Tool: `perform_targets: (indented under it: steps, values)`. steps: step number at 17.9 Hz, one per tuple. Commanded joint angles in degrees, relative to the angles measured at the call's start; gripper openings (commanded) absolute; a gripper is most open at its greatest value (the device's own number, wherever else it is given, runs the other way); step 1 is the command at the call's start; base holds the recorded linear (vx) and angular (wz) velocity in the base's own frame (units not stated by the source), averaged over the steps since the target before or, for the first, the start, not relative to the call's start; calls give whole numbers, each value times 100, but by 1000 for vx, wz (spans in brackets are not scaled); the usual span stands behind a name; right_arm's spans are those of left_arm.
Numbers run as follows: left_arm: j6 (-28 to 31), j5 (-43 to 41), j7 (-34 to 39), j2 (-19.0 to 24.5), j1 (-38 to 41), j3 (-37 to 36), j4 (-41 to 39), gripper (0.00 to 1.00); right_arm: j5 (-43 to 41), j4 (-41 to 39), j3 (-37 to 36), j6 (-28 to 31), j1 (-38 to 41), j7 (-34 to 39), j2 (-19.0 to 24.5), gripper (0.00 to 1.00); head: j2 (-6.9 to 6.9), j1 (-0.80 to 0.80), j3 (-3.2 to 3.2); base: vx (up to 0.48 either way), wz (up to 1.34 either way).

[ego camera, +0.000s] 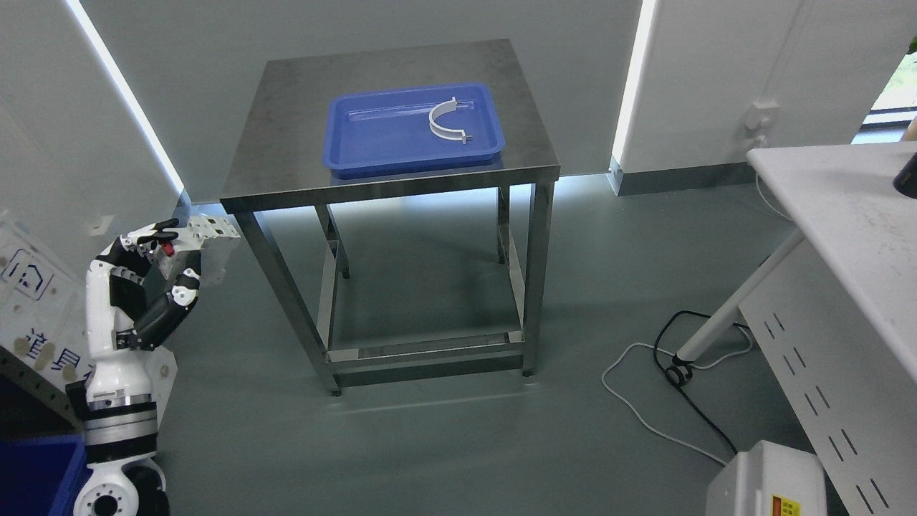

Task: Place circuit breaker on shelf
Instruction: 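Carry the held breaker while turning toward the blue bin shelf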

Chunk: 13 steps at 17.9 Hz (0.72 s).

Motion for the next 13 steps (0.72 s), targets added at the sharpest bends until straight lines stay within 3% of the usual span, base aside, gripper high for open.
perform_targets:
  steps: [1, 13]
  values:
    - [-12, -114, -12, 94, 8, 33, -249, 5, 0, 0, 0, -4, 1, 6, -100, 100, 0, 0, 0, -240, 155]
    - [50, -114, -21, 94, -1, 253, -935, 6, 0, 0, 0, -4, 10, 6, -100, 100, 0, 0, 0, -336, 197]
